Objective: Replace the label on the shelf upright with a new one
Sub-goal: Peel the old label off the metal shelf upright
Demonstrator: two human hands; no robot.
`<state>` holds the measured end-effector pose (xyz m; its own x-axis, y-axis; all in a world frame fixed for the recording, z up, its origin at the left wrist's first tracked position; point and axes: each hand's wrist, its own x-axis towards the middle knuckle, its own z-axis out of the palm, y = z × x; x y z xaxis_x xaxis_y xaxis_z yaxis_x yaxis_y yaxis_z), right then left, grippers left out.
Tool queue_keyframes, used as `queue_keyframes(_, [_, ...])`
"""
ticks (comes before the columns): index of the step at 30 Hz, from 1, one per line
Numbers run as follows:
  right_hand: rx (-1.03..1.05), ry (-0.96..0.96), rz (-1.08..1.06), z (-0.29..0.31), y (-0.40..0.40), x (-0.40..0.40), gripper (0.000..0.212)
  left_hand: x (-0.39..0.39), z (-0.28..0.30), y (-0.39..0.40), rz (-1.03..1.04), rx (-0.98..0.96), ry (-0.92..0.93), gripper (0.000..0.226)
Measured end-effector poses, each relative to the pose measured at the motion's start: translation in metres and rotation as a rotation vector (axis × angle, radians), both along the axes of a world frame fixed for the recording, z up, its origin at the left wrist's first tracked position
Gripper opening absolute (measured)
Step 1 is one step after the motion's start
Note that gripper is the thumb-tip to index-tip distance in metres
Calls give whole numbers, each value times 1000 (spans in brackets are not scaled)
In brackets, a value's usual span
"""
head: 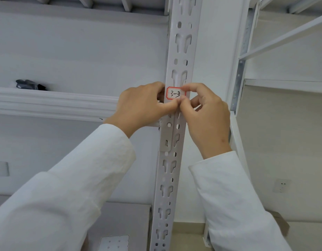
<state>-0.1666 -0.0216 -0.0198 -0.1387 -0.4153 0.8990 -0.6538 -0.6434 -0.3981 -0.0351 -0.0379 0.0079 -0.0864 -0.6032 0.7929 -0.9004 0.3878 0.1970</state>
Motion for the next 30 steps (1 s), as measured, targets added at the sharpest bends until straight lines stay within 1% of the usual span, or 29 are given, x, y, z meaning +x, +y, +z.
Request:
queue_keyframes(4, [51,61,21,-3,-4,-1,9,0,0,-2,12,2,-8,39])
queue_keyframes(6, [39,68,51,-5,-5,-1,14,0,0,-2,4,4,-8,41])
queue_keyframes(8, [10,68,61,-5,-5,-2,25,0,0,-2,1,-2,-11,43])
queue_keyframes(10, [-4,68,63,-3,-4,-4,29,-1,0,-2,1,-5,-9,43])
queue_keyframes(19, [41,114,43,-1,-1,-5,27,0,-1,-3,4,-7,-6,51])
queue_keyframes(24, [93,150,66,3,0,-7,24,0,0,-3,1,-8,-12,47])
queue_keyframes(27, [124,179,80,7,0,-7,22,-1,0,-1,17,12,-16,39])
queue_keyframes(30, [132,171,96,8,-2,-5,19,-1,0,-3,28,14,-25,41])
